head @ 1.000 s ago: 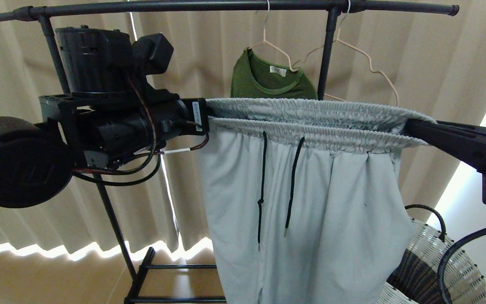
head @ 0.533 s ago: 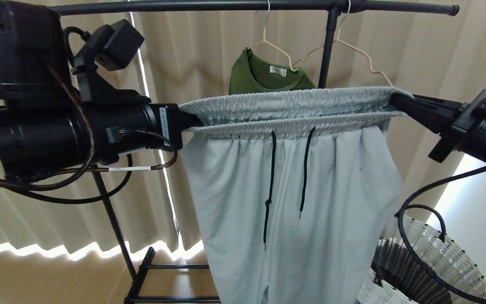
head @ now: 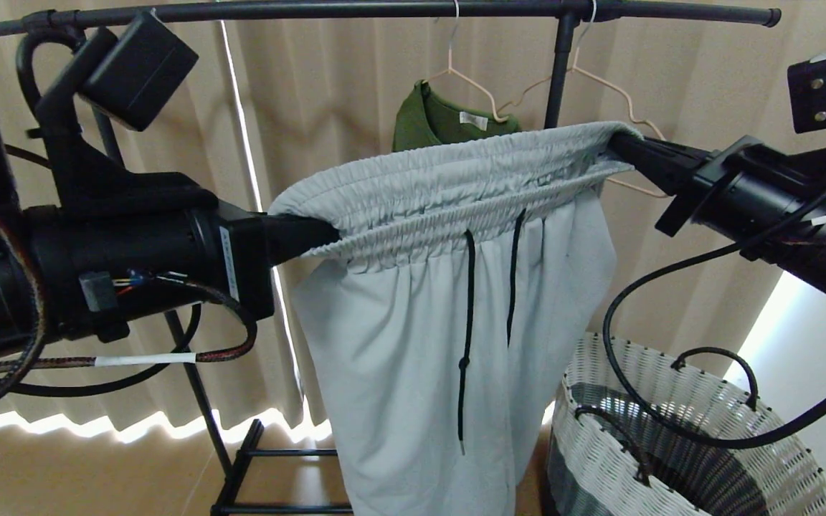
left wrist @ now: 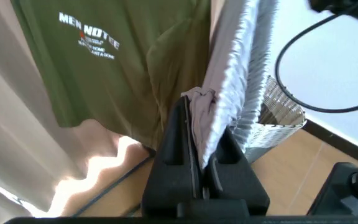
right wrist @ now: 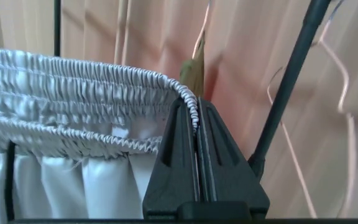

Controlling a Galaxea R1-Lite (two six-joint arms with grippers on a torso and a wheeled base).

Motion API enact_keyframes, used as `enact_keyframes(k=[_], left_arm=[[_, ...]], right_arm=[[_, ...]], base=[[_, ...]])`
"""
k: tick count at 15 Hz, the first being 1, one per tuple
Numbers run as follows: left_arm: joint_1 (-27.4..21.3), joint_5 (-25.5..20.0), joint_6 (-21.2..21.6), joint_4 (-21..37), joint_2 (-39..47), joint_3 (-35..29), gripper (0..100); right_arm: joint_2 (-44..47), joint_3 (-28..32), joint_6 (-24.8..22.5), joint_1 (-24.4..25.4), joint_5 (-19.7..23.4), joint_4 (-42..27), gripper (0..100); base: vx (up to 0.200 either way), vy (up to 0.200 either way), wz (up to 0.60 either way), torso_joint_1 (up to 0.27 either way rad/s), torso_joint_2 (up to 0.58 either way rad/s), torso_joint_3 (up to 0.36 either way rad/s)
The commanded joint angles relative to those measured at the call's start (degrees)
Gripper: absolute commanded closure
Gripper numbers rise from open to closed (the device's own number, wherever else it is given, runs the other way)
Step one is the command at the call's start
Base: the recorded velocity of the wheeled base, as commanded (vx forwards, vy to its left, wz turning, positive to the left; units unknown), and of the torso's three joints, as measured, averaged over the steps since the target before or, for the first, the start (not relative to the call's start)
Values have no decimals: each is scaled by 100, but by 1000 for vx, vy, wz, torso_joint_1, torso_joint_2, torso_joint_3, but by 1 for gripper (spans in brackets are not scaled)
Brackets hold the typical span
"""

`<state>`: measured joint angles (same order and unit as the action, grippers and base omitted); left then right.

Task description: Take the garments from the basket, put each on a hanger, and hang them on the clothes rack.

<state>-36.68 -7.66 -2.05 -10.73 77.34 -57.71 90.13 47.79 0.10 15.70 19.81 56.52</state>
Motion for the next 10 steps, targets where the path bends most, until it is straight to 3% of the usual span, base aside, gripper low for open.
enact_keyframes(k=[1, 5, 7, 10], left_arm=[[21, 1, 3, -17, -43, -91, 100], [460, 309, -50, -149, 273, -794, 100], [451, 414, -76, -544, 343, -759, 100], [355, 739, -59, -553, 343, -478, 100]], right_arm=[[-39, -15, -19, -23, -47, -44, 100], [-935, -77, -19, -23, -109, -1204, 100], [-1322, -226, -19, 21, -100, -1661, 100], [-1392, -428, -10, 65, -91, -1626, 100]], base=[[0, 0, 0, 0, 0, 0], [0, 0, 0, 0, 0, 0], [0, 0, 0, 0, 0, 0], [0, 0, 0, 0, 0, 0]])
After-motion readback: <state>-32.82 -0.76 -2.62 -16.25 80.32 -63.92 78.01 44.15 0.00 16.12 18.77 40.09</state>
